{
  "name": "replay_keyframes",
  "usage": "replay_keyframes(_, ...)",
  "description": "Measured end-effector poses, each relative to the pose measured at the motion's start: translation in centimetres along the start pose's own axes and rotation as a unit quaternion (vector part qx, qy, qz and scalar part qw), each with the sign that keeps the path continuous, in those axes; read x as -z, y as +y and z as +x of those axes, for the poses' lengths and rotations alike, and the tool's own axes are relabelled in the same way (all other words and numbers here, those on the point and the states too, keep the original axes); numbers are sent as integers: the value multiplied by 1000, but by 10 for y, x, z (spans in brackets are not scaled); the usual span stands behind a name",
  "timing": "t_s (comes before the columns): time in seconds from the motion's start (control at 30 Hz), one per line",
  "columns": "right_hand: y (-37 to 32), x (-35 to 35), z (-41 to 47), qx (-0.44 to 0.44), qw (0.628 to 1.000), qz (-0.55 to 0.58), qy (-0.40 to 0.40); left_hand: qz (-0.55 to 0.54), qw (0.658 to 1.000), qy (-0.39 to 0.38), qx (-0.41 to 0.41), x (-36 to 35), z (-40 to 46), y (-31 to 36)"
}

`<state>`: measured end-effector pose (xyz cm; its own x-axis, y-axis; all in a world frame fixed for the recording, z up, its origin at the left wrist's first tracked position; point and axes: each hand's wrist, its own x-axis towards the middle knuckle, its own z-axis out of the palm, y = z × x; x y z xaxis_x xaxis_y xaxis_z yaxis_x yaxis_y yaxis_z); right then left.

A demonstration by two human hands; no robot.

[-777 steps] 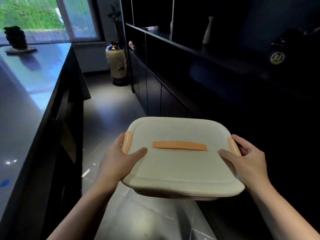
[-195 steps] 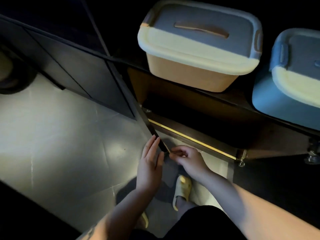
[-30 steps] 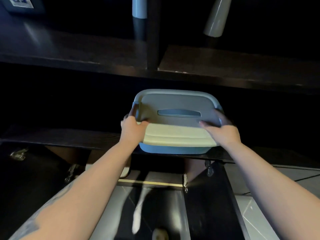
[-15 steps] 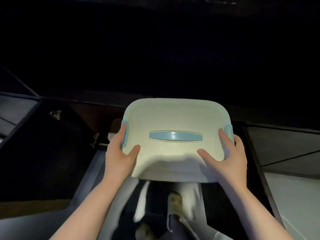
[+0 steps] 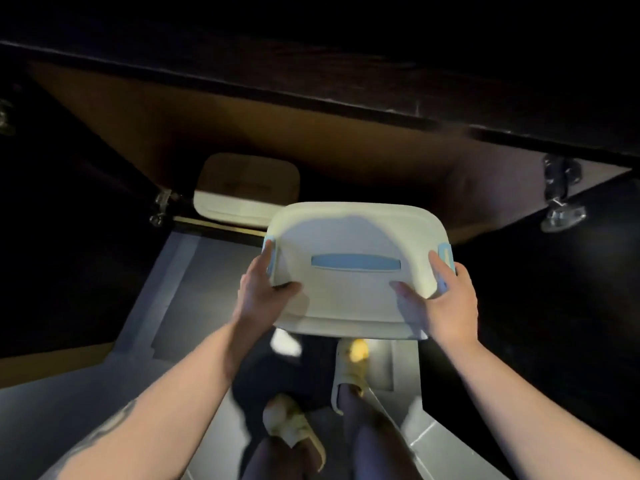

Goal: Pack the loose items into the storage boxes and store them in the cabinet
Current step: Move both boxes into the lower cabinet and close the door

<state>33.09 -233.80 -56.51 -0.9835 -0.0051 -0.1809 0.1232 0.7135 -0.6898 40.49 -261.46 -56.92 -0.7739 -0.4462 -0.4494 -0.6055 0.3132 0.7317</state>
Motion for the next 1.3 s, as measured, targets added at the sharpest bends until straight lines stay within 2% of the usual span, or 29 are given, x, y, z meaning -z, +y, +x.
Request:
replay_keyframes(0.17,55,-63,93,-40,998,-53,-15,1,999,-45,-17,-68,115,-37)
replay_keyframes(0.27,92,-102,142,-58,997,-51,-16,1,999,-40,-22,-110,179,-60)
replay_keyframes(0.4,135,-150,197,-61,997,-45,0,60,997,-36,-39,-154,251,-76)
replay_keyframes(0.53,173,-192,234,-77,996,-34,21,138,987,-27,-80,-186,297,-93)
replay_keyframes(0.73,194,-214,270,-53,997,-21,41,130,982,6,-140,-208,330,-105)
replay_keyframes(0.87,172,-213,247,-91,974,-205,-36,248,959,-25,-135,-208,310,-97)
replay_keyframes(0.97,136,-200,204,-63,945,-297,-124,238,960,-79,-126,-195,261,-85)
replay_keyframes(1.1,63,-168,137,29,939,-314,-136,224,966,-68,-106,-144,182,-55)
replay_keyframes(1.3,-74,-92,51,103,916,-331,-202,186,981,-23,-44,-34,62,23)
